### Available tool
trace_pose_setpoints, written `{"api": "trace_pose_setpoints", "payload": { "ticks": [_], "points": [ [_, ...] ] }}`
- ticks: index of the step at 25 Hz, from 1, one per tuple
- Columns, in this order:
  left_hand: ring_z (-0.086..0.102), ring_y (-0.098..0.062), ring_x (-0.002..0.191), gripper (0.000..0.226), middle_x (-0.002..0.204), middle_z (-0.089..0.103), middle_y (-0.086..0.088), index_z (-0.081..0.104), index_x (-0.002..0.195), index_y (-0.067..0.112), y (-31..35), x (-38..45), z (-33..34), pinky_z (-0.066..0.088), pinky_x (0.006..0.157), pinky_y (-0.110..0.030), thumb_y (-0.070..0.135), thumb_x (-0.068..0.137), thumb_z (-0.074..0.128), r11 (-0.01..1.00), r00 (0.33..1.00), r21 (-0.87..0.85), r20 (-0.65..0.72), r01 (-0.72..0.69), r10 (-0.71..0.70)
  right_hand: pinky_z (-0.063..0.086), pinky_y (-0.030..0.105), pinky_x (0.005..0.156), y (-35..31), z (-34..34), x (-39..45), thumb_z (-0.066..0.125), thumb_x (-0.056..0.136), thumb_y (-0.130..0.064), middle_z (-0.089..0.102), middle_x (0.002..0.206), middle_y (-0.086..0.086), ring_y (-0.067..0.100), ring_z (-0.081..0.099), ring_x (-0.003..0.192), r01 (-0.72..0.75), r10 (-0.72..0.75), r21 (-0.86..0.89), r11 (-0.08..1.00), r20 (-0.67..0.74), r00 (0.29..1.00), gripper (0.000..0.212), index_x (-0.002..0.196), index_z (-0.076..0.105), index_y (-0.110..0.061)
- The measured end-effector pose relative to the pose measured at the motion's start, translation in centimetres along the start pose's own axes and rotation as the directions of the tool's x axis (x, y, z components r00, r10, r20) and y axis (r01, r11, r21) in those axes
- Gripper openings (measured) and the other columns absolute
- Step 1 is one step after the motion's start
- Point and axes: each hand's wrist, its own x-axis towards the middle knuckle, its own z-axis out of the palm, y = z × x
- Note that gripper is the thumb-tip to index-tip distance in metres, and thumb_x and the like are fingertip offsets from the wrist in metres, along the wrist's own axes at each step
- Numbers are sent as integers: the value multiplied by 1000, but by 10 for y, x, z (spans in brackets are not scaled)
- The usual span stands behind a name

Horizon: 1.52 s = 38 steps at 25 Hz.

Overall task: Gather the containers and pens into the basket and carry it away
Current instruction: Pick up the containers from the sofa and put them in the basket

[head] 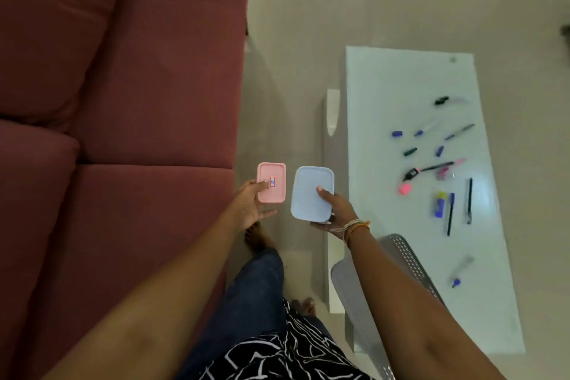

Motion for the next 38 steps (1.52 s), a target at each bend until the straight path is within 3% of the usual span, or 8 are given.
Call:
{"api": "trace_pose_setpoints", "payload": {
  "ticks": [7,10,13,19,25,31,35,38],
  "points": [
    [61,-24,80,11,96,60,-7,47,99,15,-149,-40,64,51,74,-44,15,93,56,974,991,185,10,128,-132,55,49,86,139,-159,-73,74,77,-45,63,115,14,30,61,98,4,77,246,969,-318,945,42,101,62,-14],
    [61,-25,82,20,98,61,-10,44,109,11,-202,-43,81,51,65,-39,14,93,56,950,984,262,8,168,-176,51,54,92,184,-205,-79,72,81,-41,60,123,19,36,58,104,-2,144,344,939,-387,911,44,106,59,-9],
    [61,-24,82,9,96,60,-9,48,94,12,-236,-41,94,52,65,-38,14,94,57,938,981,291,-21,188,-191,48,55,93,202,-227,-68,68,86,-36,59,127,23,36,57,100,20,151,394,919,-399,905,50,119,57,-1],
    [57,-32,105,9,111,58,-15,51,98,11,-259,-23,104,47,97,-51,11,93,58,927,989,347,-72,145,-128,51,46,86,191,-232,-21,65,88,-37,60,129,21,32,61,105,64,136,436,897,-412,901,58,129,52,1],
    [59,-29,105,21,109,62,-12,52,114,10,-271,-1,96,49,90,-44,14,94,56,903,992,410,-28,126,-126,49,49,98,179,-236,20,60,91,-39,55,133,19,36,57,118,62,160,392,918,-509,845,62,134,45,2],
    [64,-21,87,4,95,66,-8,58,97,14,-273,6,93,54,69,-35,13,93,57,881,991,457,-10,122,-132,44,37,98,168,-233,29,55,95,-33,51,139,18,33,53,124,116,91,306,945,-588,804,57,138,42,3],
    [64,-22,88,17,99,65,-10,57,111,8,-266,5,92,54,71,-35,13,95,54,865,989,491,38,109,-146,47,35,95,162,-231,25,51,97,-30,56,134,17,33,56,120,116,42,247,962,-552,833,48,132,52,2],
    [59,-31,103,31,121,58,-20,49,127,1,-262,2,97,51,85,-43,10,97,48,838,981,524,21,155,-195,46,43,100,169,-221,9,54,94,-32,57,128,15,33,55,117,67,110,270,960,-590,800,52,132,51,3]
  ]
}}
